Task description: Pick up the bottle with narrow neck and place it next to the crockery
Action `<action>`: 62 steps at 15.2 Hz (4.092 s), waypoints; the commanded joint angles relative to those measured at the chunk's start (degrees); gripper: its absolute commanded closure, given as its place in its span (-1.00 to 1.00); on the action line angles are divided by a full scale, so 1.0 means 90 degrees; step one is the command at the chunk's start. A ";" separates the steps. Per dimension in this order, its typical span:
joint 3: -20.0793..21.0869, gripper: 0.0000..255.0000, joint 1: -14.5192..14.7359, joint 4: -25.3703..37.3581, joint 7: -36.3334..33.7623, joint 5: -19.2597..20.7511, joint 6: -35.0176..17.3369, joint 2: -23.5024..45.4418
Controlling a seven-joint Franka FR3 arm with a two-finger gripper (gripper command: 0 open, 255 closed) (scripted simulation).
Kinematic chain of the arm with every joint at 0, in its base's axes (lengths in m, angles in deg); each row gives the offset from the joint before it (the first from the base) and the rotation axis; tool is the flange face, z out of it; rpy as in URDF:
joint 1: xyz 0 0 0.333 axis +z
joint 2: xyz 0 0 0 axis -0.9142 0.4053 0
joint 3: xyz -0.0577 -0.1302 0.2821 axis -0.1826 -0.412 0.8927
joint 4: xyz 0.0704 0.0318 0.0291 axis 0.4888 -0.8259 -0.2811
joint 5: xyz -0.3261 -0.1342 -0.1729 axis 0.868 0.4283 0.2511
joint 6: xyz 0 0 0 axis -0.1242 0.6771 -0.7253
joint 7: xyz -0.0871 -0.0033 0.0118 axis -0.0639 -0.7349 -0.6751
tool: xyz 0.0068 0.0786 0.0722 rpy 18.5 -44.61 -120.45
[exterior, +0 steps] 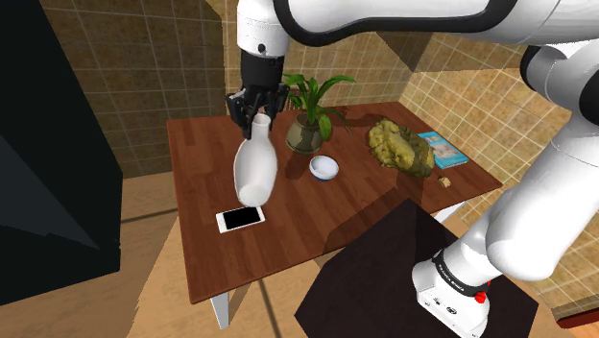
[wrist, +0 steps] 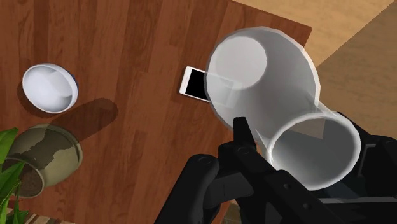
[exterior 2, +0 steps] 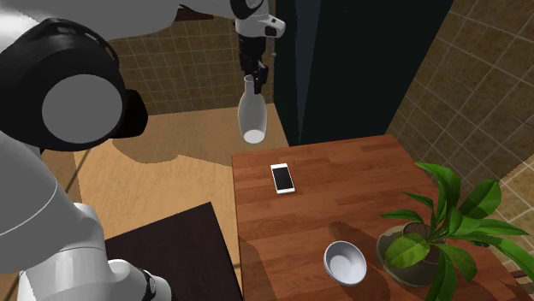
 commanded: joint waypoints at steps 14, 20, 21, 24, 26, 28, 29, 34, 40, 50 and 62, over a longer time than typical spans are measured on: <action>-0.0771 1.00 -0.1056 -0.1304 0.1906 -0.0681 0.0016 -0.1451; -0.1302 1.00 -0.1486 -0.1755 0.2896 -0.0774 -0.0009 -0.1864; -0.1392 1.00 -0.1555 -0.1804 0.3055 -0.0775 -0.0010 -0.1908; -0.1662 1.00 -0.1758 -0.1906 0.3527 -0.0758 -0.0007 -0.1998; -0.1842 1.00 -0.1890 -0.1938 0.3834 -0.0735 -0.0002 -0.2024; -0.2019 1.00 -0.2024 -0.1942 0.4138 -0.0704 0.0005 -0.2023; -0.2105 1.00 -0.2092 -0.1932 0.4288 -0.0687 0.0009 -0.2013; -0.2529 1.00 -0.2427 -0.1777 0.5023 -0.0595 0.0041 -0.1867; -0.3000 1.00 -0.2833 -0.1344 0.5875 -0.0501 0.0112 -0.1489; -0.3667 1.00 -0.3526 0.0038 0.7229 -0.0490 0.0397 -0.0378; -0.3926 1.00 -0.3933 0.0516 0.7899 -0.0580 0.0086 0.0420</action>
